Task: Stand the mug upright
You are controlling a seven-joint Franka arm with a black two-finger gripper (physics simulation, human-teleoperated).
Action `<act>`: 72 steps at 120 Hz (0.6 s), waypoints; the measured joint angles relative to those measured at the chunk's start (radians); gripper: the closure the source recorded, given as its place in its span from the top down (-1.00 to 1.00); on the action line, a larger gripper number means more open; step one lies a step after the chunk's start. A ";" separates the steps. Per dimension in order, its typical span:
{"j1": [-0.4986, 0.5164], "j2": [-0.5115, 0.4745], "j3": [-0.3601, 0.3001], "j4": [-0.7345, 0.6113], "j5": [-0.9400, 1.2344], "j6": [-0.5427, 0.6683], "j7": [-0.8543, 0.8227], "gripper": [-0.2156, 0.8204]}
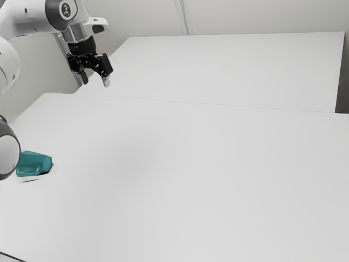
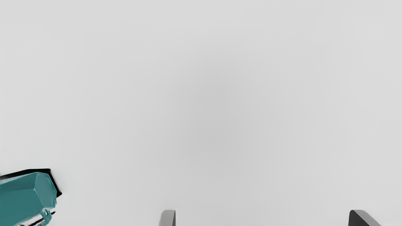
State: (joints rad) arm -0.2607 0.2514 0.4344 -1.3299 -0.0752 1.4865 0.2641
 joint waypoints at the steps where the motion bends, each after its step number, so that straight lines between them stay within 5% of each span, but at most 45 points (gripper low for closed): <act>1: 0.000 -0.002 -0.001 -0.002 0.003 0.000 0.000 0.58; 36: 0.009 -0.004 0.053 -0.064 0.026 0.013 -0.037 0.58; 72: 0.319 0.192 0.075 -0.072 -0.150 0.047 0.065 0.58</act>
State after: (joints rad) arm 0.0583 0.4429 0.5096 -1.4022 -0.2249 1.5335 0.3295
